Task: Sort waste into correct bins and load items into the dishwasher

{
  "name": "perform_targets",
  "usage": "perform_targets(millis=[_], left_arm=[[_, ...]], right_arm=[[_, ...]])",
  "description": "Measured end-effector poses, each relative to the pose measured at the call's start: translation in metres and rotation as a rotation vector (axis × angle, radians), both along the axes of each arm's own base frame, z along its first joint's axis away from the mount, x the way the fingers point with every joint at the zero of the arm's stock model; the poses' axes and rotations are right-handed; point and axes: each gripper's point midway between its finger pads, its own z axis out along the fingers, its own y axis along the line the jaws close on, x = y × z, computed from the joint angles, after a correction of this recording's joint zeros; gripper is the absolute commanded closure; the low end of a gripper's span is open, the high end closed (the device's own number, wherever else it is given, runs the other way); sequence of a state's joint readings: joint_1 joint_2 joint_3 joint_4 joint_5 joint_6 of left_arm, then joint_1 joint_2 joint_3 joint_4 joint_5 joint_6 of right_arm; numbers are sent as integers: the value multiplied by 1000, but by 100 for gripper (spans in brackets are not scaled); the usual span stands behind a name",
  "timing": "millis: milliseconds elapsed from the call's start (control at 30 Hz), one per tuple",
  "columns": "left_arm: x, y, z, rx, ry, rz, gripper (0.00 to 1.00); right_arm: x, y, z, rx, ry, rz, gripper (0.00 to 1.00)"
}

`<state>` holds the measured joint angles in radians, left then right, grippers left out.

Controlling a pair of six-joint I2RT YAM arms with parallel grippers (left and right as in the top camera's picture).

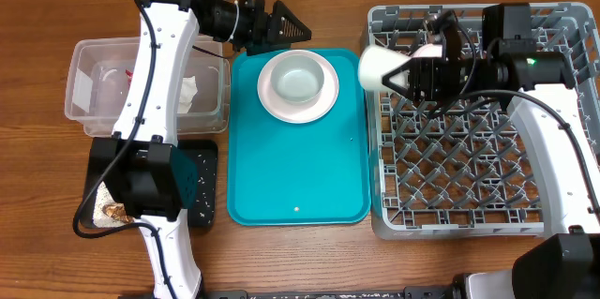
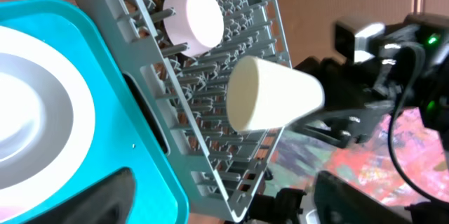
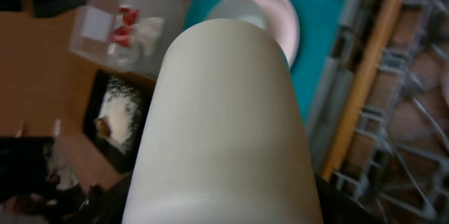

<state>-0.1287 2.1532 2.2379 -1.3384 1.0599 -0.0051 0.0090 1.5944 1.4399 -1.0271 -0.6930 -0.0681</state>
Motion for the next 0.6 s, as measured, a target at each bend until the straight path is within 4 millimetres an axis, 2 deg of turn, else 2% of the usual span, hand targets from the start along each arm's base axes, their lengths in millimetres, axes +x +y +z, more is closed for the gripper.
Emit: perform_targets(millis=[100,233,400,600], left_arm=[[-1,-1,0,2,7,2,0],[1,1,-4,26,4,10,0],[6,9,-16,112,-8,38,0],[17,31,-41,303,-33,102,0]], right_arm=[[-8,-21,-20,-107,129,-129,57],[-24,-36,-35,-190,249,-216,60],[-33,-51,-44,-269,313,-284,61],[-33,-58,-46,-301,324,-321,61]])
